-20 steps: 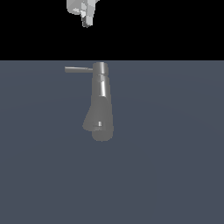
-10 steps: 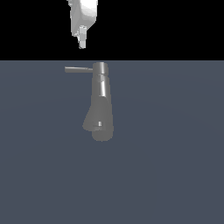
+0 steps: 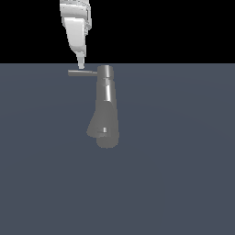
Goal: Turn on the faucet by rotating a designated handle.
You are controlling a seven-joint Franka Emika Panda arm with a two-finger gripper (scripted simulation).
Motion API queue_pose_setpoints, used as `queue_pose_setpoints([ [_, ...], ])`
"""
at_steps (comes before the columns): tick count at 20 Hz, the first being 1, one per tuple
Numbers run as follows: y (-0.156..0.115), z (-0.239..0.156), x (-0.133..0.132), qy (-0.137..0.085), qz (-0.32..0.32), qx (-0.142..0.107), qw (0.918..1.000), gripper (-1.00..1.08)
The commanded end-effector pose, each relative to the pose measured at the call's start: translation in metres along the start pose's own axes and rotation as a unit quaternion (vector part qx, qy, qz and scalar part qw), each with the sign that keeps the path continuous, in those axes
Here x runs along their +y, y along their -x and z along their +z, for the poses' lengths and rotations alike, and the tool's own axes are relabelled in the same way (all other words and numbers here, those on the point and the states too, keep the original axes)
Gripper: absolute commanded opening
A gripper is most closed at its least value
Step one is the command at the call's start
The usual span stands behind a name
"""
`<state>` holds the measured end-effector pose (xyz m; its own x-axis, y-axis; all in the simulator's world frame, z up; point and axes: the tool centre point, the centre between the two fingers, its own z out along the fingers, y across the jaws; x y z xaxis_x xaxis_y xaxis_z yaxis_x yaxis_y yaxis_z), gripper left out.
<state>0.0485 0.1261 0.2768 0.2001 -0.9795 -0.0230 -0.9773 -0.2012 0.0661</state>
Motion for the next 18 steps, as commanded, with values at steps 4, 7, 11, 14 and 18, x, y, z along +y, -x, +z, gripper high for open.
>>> queue_pose_setpoints([
  [4,0.01,0.022,-0.016,-0.001,0.045,0.009,0.9989,-1.0],
  [7,0.013,0.031,-0.022,-0.001,0.062,0.013,0.998,-1.0],
  [11,0.016,0.038,-0.027,-0.002,0.075,0.016,0.9971,-1.0],
  [14,0.018,0.04,-0.028,-0.002,0.079,0.017,0.9967,-1.0],
  [18,0.018,0.04,-0.028,-0.002,0.08,0.017,0.9967,-1.0],
])
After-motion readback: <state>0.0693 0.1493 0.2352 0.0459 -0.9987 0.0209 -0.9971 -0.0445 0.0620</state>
